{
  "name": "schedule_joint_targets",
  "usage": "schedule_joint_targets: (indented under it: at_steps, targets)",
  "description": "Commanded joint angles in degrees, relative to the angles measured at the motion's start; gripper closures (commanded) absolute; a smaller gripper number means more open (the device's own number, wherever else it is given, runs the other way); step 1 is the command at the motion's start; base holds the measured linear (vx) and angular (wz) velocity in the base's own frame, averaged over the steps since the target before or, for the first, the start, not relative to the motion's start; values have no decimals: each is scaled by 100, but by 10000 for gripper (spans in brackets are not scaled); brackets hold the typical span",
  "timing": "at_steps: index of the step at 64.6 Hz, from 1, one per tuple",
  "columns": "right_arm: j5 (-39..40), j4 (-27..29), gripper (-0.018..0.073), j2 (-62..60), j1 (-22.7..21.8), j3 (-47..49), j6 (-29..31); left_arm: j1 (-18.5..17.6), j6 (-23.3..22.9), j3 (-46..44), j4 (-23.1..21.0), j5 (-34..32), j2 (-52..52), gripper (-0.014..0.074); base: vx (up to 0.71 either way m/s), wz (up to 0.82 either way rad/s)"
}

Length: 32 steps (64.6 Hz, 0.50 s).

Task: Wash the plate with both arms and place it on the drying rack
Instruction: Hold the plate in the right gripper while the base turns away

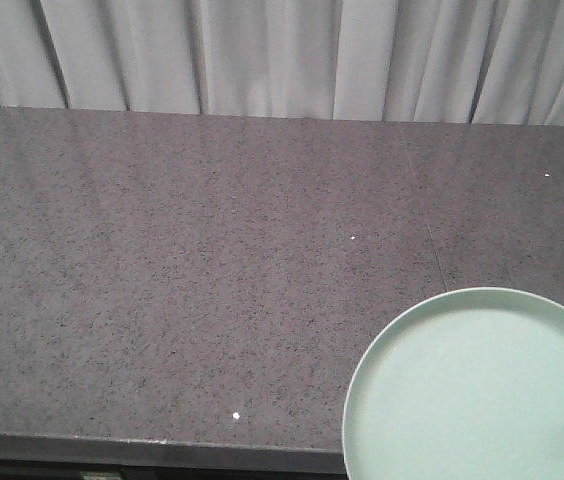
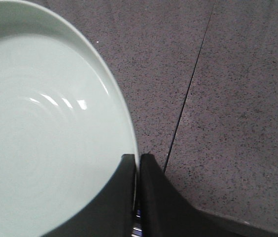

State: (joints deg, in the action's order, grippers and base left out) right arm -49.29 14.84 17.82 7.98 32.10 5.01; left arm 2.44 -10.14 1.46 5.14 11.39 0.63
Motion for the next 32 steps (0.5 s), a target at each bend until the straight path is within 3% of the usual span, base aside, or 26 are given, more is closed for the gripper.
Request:
schedule_joint_targets:
  at_steps: [1,32]
  targets:
    - [445,89,561,55,-20,137,-4,9,-40,-169,-10,-448,88,603,-6,15]
    - [445,89,561,55,-20,137,-4,9,-40,-169,-10,-448,88,603,-7,26]
